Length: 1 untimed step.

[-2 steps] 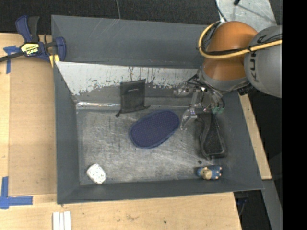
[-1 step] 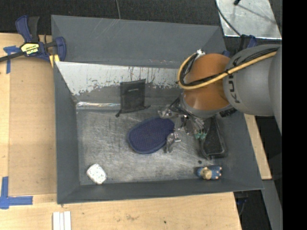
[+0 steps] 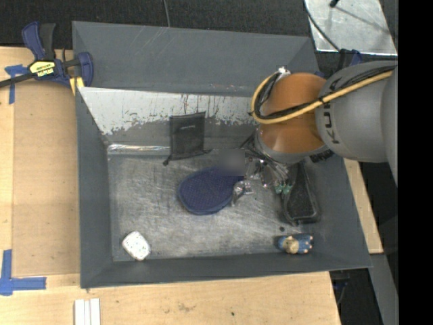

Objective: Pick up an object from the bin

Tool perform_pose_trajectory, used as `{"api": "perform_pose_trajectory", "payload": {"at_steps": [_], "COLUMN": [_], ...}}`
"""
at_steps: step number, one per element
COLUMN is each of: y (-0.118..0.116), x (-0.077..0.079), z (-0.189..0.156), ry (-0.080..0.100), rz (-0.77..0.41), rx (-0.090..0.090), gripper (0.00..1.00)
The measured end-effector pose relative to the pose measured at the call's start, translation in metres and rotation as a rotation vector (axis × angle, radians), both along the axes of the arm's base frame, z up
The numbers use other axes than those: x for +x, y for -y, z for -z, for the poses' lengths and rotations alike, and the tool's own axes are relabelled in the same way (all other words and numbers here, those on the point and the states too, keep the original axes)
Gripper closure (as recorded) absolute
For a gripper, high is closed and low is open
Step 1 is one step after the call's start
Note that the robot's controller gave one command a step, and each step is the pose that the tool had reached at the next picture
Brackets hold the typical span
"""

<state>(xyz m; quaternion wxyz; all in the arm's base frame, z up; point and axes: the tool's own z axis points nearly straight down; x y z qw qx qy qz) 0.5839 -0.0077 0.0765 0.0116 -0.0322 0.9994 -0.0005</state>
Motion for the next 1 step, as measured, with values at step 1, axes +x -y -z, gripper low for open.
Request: {"api": "perform_pose_trajectory", "payload": {"at_steps": [1], "y": [-0.0079], "x": [-0.001], "z": [-0.1612], "ry": [-0.011], "rz": [-0.224], "rx": [-0.004], "gripper": [1.0]}}
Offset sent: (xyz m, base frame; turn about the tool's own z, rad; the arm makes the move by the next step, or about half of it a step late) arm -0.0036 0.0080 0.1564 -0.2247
